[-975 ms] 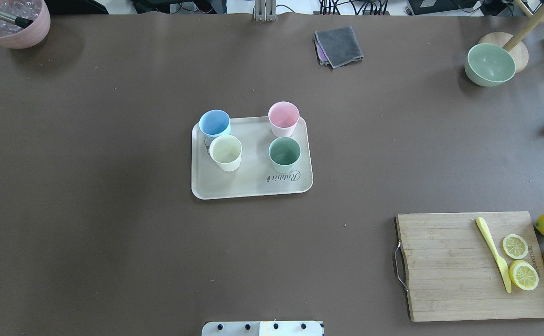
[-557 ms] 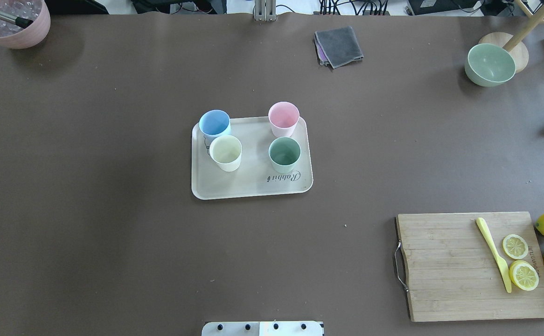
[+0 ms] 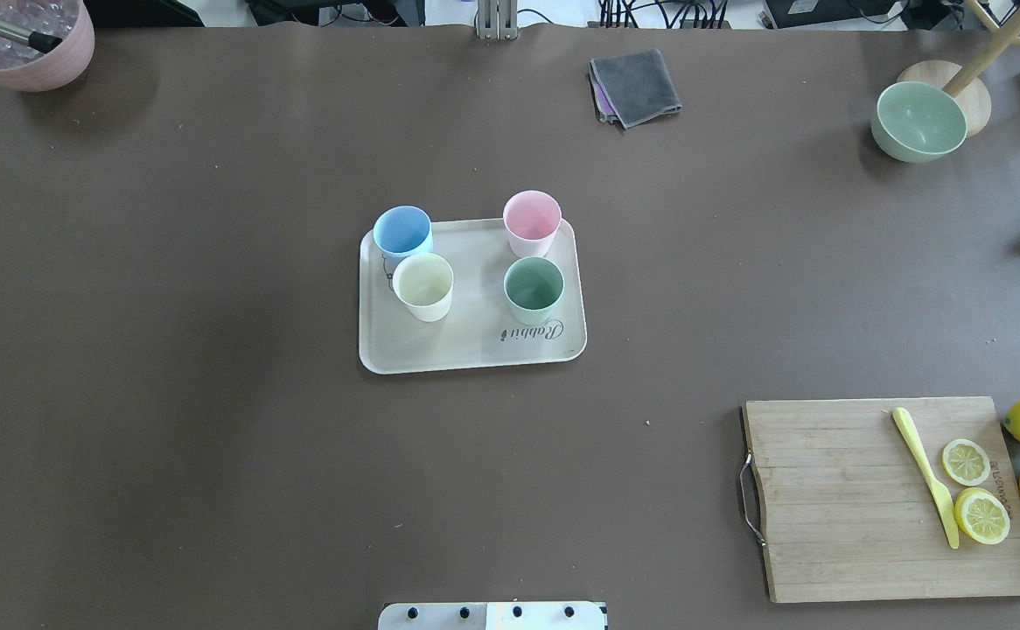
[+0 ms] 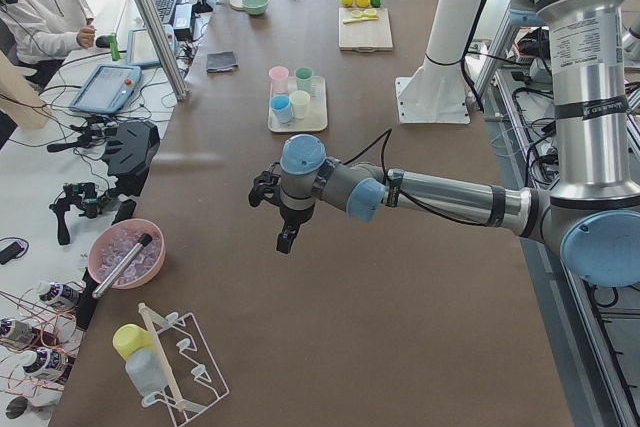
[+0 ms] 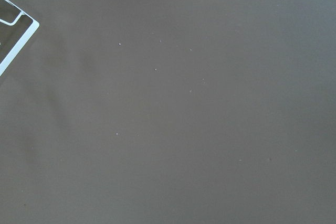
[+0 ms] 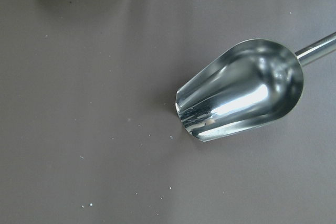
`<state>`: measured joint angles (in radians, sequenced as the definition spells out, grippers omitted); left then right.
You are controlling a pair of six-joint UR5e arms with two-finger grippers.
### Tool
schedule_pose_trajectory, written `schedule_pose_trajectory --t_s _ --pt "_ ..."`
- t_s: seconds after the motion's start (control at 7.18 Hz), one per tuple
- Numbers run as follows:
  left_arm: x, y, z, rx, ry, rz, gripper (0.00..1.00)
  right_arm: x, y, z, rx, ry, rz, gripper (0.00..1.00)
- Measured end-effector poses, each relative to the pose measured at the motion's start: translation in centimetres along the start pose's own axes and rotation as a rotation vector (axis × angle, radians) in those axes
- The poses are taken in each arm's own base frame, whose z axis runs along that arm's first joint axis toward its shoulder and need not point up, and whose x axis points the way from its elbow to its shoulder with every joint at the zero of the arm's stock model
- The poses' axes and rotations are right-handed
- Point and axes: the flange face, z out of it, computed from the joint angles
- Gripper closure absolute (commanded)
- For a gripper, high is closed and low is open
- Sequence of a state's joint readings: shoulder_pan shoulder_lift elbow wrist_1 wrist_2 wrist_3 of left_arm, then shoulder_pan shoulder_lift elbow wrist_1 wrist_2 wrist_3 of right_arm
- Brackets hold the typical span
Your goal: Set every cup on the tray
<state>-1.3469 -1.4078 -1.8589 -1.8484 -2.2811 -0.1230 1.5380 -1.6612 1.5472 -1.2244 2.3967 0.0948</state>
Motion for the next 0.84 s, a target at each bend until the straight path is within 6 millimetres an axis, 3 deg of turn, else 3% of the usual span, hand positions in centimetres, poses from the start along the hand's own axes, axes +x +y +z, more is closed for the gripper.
schedule_pose_trajectory --t_s 0.84 --pt "0.05 -0.09 0.08 0.000 0.002 0.004 0.02 1.02 1.26 -0.13 0.000 0.004 0.020 0.00"
